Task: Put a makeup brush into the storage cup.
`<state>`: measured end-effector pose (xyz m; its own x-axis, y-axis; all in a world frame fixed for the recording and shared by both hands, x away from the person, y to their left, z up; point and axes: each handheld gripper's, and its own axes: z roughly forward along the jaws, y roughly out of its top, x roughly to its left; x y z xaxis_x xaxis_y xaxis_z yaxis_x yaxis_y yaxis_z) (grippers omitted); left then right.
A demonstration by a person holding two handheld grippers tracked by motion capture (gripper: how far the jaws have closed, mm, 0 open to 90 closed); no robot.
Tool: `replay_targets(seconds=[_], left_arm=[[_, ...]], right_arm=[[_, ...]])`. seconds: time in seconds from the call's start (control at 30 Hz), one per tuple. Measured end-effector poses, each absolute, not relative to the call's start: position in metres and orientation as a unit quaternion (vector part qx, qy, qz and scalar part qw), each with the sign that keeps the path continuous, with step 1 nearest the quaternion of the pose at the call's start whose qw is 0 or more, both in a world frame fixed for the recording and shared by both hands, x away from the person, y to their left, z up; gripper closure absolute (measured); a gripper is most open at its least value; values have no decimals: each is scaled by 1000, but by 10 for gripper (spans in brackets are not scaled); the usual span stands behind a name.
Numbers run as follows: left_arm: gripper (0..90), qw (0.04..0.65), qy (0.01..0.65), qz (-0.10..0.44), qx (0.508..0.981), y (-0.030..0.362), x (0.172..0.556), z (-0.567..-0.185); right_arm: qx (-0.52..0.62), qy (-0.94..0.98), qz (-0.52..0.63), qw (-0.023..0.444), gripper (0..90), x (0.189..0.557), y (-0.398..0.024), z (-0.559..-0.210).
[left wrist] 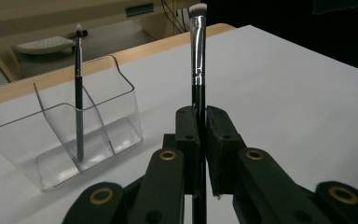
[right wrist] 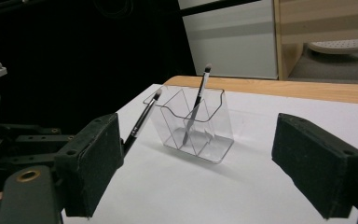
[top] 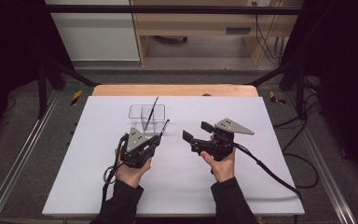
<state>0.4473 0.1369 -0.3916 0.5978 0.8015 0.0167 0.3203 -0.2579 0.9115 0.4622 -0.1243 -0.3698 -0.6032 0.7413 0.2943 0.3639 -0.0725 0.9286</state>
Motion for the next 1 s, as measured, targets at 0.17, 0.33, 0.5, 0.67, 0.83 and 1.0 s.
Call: replay_targets(seconds=[0.17, 0.33, 0.5, 0.67, 0.83, 1.0], left_arm=[[835, 487, 372, 246, 751, 132, 446, -394], [835, 493, 368, 244, 750, 126, 445, -395], [835, 497, 365, 242, 749, 119, 443, -396], [835, 500, 364, 240, 748, 115, 442, -397], [834, 502, 363, 239, 747, 111, 441, -398], [835, 505, 360, 237, 748, 107, 439, -398]], right_arm=[[419, 661, 604, 150, 164, 464, -121, -372], [421, 662, 604, 144, 156, 464, -118, -375], [421, 662, 605, 138, 149, 465, -116, -378], [423, 660, 607, 133, 154, 465, -114, -380], [426, 657, 609, 128, 178, 465, -112, -382], [431, 654, 609, 121, 203, 465, -111, -383]])
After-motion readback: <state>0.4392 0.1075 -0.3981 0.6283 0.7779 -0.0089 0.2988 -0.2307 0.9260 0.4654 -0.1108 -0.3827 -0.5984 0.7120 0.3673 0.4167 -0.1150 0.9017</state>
